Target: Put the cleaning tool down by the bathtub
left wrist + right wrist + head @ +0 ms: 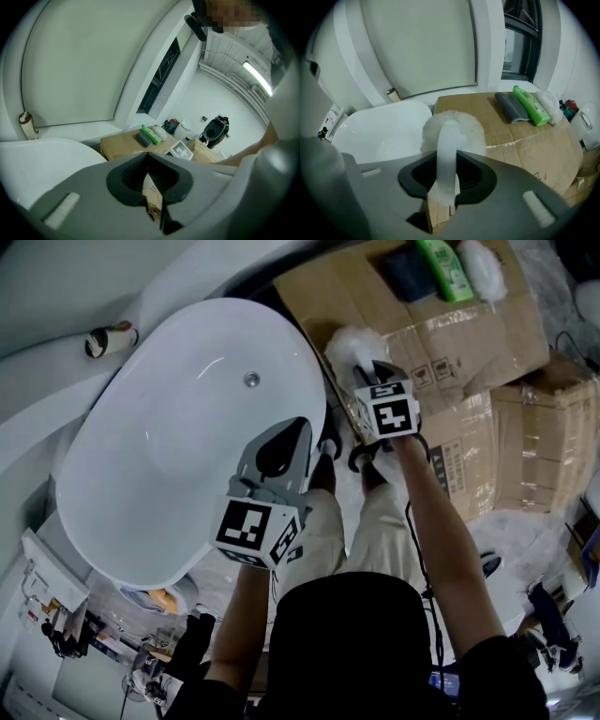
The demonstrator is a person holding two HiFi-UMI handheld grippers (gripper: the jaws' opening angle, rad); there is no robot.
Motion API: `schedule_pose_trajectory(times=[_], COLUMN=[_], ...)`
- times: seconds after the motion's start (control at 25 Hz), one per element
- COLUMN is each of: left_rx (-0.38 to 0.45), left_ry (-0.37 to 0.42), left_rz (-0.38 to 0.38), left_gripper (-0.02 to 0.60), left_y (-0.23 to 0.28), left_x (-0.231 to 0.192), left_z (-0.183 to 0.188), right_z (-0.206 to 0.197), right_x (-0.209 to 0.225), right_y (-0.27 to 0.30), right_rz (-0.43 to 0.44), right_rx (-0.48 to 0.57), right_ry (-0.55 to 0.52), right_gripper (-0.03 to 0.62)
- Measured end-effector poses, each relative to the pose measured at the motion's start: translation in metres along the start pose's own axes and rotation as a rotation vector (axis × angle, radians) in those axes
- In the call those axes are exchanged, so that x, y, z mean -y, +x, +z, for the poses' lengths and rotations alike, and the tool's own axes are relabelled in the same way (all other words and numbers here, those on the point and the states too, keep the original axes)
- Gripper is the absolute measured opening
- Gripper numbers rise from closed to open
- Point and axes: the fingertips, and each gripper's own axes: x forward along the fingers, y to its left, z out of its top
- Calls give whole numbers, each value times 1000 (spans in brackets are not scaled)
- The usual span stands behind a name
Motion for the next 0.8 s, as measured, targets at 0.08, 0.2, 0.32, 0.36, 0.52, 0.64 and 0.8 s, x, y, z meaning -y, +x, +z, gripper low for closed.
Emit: schedule_pose_trajectory(times=[0.08, 0.2, 0.32, 0.36, 0.52, 0.64, 0.8], left_rx=[-2, -3, -6, -8, -15, -16, -14], left_ry=[-1, -4, -11, -13, -14, -12, -11], left_rz=[-2, -1, -2, -3, -5, -8, -14], left_gripper=[-2, -2, -2, -2, -2, -2, -2], left_y=[0, -1, -4, -5, -7, -6, -6], left_x=[0, 0, 0, -1, -2, -3, -5], left_z=[-1, -3, -6, -7, -11, -10, -6], right_z=[0, 1, 1, 1, 2, 1, 2], right_x=[1, 0, 2, 3, 5, 7, 9], right_y=[2, 5, 7, 7, 8, 8, 8], right_rz=[0, 6, -4, -10, -25, -32, -54], right_rx=[0, 3, -1, -2, -9, -14, -14], right_ry=[3, 4, 2, 1, 4, 5, 9], right_gripper=[97, 97, 97, 97, 97, 97, 108])
